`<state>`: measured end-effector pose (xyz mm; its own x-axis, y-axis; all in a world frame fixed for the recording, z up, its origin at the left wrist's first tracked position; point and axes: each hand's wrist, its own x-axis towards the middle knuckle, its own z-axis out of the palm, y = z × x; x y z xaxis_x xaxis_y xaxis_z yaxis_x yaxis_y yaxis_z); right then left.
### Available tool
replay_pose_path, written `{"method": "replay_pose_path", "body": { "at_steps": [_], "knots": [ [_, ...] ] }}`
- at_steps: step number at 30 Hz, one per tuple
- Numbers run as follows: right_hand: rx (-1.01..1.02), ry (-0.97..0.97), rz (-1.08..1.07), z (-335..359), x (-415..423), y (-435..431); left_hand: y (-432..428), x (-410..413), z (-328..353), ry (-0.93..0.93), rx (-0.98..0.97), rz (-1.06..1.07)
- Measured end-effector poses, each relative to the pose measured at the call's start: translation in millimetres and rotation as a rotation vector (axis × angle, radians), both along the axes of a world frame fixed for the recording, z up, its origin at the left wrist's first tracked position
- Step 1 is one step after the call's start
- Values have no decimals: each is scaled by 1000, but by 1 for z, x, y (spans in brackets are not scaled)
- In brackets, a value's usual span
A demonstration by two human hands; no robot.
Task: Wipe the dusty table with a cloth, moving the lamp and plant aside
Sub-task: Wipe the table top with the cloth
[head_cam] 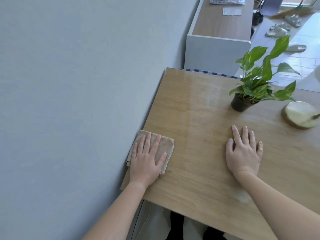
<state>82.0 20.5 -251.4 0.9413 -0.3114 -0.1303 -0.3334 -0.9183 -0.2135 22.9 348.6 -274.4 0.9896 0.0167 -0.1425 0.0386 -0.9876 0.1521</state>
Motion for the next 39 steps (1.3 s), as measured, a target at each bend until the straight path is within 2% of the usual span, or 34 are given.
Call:
{"method": "replay_pose_path", "body": {
  "at_steps": [9,18,22,30,39],
  "knots": [
    [10,21,24,-1,-6,-1,20,-97,-7,-5,36,19],
    [10,41,40,-6,-5,-2,17,-91,-14,-18,50,69],
    [7,28,42,-8,-2,-2,10,-42,-11,6,13,89],
    [-22,17,41,-14,0,-4,-14,115,3,-5,-83,110],
    [-74,-63,1,-29,5,-5,-47,262,11,9,-89,95]
  ]
}}
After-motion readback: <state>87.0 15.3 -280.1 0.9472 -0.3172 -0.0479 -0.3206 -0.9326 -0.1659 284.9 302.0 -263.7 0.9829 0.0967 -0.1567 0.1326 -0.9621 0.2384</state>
